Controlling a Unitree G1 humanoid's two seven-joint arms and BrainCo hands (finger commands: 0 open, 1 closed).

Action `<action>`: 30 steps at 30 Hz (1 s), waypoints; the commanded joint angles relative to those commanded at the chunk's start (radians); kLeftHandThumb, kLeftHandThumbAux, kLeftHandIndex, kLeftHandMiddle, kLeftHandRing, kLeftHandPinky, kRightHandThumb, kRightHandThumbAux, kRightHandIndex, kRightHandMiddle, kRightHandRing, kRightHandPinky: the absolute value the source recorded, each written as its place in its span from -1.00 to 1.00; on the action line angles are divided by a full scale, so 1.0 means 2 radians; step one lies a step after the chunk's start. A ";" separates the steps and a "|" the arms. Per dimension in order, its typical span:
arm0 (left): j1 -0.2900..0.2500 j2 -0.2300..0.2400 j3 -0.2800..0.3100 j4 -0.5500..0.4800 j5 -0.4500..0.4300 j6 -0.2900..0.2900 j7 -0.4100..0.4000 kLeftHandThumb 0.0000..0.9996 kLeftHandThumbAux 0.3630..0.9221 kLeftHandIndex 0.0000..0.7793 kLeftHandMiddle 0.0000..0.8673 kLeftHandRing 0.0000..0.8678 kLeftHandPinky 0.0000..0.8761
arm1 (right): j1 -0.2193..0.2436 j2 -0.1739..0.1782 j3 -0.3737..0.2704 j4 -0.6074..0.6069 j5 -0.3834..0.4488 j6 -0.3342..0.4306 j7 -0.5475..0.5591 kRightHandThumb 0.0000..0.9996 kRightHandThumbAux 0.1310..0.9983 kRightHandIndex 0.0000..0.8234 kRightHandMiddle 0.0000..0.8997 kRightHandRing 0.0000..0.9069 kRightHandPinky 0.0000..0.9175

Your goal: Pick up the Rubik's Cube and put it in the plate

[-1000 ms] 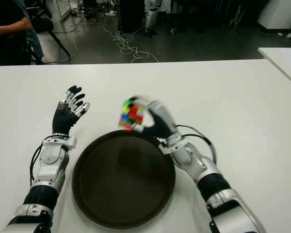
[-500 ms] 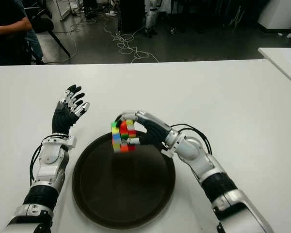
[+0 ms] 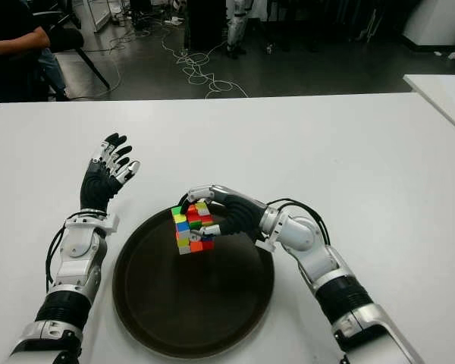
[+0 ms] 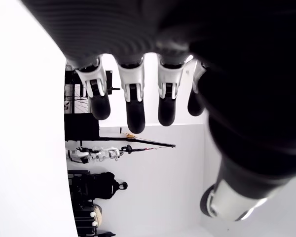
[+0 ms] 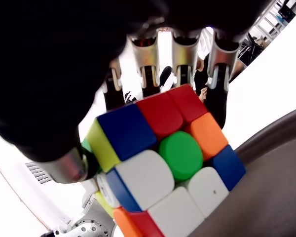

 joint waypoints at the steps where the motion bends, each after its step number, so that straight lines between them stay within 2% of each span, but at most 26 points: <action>1: 0.000 0.000 0.000 0.000 0.000 0.000 0.000 -0.92 0.48 -0.80 -0.65 -0.69 -0.72 | 0.001 0.001 -0.001 0.001 -0.001 -0.001 -0.001 0.67 0.28 0.01 0.05 0.08 0.11; 10: 0.001 -0.001 0.002 0.001 -0.001 0.000 0.002 -0.87 0.49 -0.81 -0.66 -0.70 -0.73 | 0.001 0.014 -0.012 0.013 -0.009 -0.012 -0.012 0.67 0.28 0.03 0.04 0.06 0.08; 13: 0.000 -0.001 0.002 0.002 -0.002 -0.002 0.001 -0.87 0.49 -0.80 -0.66 -0.70 -0.74 | 0.001 0.018 -0.015 0.016 -0.008 -0.014 -0.014 0.68 0.28 0.06 0.02 0.01 0.02; 16: -0.001 -0.002 0.001 0.002 -0.002 -0.006 -0.002 -0.90 0.51 -0.81 -0.67 -0.71 -0.76 | 0.003 0.028 -0.023 0.021 0.000 -0.015 -0.021 0.67 0.28 0.10 -0.03 -0.14 -0.11; 19: -0.001 -0.001 0.001 0.002 -0.002 -0.007 -0.003 -0.93 0.51 -0.81 -0.67 -0.71 -0.75 | 0.004 0.035 -0.030 0.025 0.000 -0.016 -0.029 0.45 0.36 0.01 -0.33 -0.40 -0.37; 22: -0.002 -0.001 0.001 0.003 -0.003 -0.006 -0.003 -0.93 0.51 -0.82 -0.67 -0.71 -0.74 | 0.002 0.042 -0.036 0.031 0.000 -0.021 -0.035 0.39 0.38 -0.02 -0.49 -0.56 -0.57; 23: -0.002 -0.001 0.001 0.003 -0.003 -0.005 -0.004 -0.93 0.50 -0.82 -0.68 -0.71 -0.74 | 0.001 0.043 -0.038 0.033 0.001 -0.022 -0.036 0.00 0.32 -0.32 -0.65 -0.71 -0.71; 24: -0.002 -0.001 0.001 0.003 -0.003 -0.005 -0.004 -0.92 0.50 -0.83 -0.68 -0.72 -0.74 | 0.000 0.044 -0.039 0.036 0.001 -0.024 -0.036 -0.26 0.29 -0.51 -0.75 -0.80 -0.80; 25: -0.002 -0.001 0.001 0.002 -0.003 -0.004 -0.004 -0.92 0.50 -0.83 -0.69 -0.72 -0.74 | 0.000 0.045 -0.040 0.037 0.002 -0.026 -0.036 -0.45 0.24 -0.67 -0.84 -0.87 -0.87; 27: -0.001 0.000 0.000 0.001 -0.001 -0.003 -0.004 -0.91 0.49 -0.84 -0.70 -0.73 -0.74 | -0.001 0.047 -0.042 0.042 0.002 -0.031 -0.036 -0.62 0.18 -0.83 -0.92 -0.94 -0.94; 30: 0.000 0.001 -0.001 -0.002 0.002 0.001 -0.001 -0.91 0.48 -0.84 -0.71 -0.73 -0.74 | -0.002 0.049 -0.045 0.050 -0.002 -0.041 -0.038 -0.76 0.07 -0.94 -0.97 -0.98 -0.98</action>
